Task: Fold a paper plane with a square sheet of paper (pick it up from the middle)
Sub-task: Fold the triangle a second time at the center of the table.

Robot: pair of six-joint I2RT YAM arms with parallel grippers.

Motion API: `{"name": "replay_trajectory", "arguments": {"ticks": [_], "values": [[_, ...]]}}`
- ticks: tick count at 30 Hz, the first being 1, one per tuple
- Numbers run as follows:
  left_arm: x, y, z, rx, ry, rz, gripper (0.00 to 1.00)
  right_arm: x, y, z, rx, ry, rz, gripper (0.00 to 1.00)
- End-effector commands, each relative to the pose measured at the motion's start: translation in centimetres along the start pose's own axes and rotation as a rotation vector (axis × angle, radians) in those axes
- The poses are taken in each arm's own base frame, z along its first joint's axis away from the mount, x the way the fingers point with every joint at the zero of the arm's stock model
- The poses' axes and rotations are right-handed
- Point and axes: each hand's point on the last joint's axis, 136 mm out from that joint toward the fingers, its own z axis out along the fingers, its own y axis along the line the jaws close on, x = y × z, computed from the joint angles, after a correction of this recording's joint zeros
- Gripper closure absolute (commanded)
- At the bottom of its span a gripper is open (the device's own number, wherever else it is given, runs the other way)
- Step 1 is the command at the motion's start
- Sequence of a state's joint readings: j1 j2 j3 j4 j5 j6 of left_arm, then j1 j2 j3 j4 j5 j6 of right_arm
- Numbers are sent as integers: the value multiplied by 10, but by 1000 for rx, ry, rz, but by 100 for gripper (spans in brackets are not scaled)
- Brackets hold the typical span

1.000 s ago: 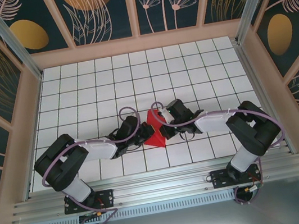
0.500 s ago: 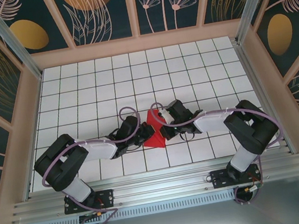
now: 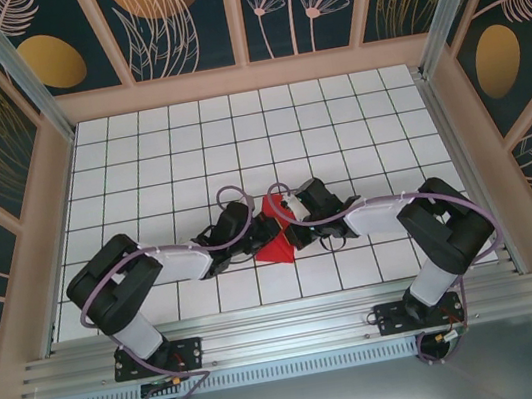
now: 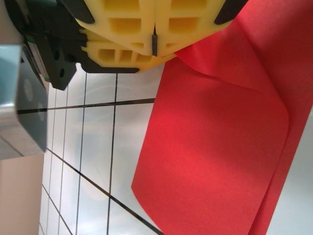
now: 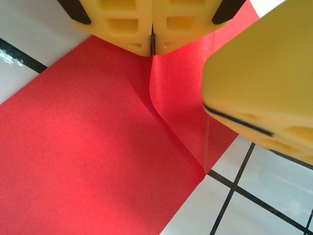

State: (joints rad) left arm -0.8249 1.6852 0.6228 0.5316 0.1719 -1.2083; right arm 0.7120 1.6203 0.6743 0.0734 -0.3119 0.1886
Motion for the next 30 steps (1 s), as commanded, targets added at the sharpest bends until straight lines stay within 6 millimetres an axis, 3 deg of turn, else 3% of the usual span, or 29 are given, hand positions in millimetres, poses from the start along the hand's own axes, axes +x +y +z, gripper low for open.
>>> {"name": "replay_trajectory", "arguments": {"ticks": [1, 2, 14, 19, 23, 26, 30], "values": [[-3, 1, 5, -7, -12, -18, 100, -1, -4, 2, 5, 0, 0, 94], [1, 12, 10, -38, 1, -23, 100, -1, -4, 3, 6, 2, 0, 94], [12, 49, 17, -124, 24, -39, 100, -3, -4, 3, 7, 1, 6, 92], [15, 60, 13, -149, 24, -43, 100, -17, 1, -3, 9, -27, 21, 83], [15, 59, 12, -145, 25, -36, 100, -34, 4, -23, 37, -92, 42, 73], [15, 59, 11, -145, 25, -34, 100, -42, 17, -42, -12, -153, 67, 70], [15, 58, 12, -144, 26, -32, 100, -33, 42, -49, -149, -148, 118, 74]]}}
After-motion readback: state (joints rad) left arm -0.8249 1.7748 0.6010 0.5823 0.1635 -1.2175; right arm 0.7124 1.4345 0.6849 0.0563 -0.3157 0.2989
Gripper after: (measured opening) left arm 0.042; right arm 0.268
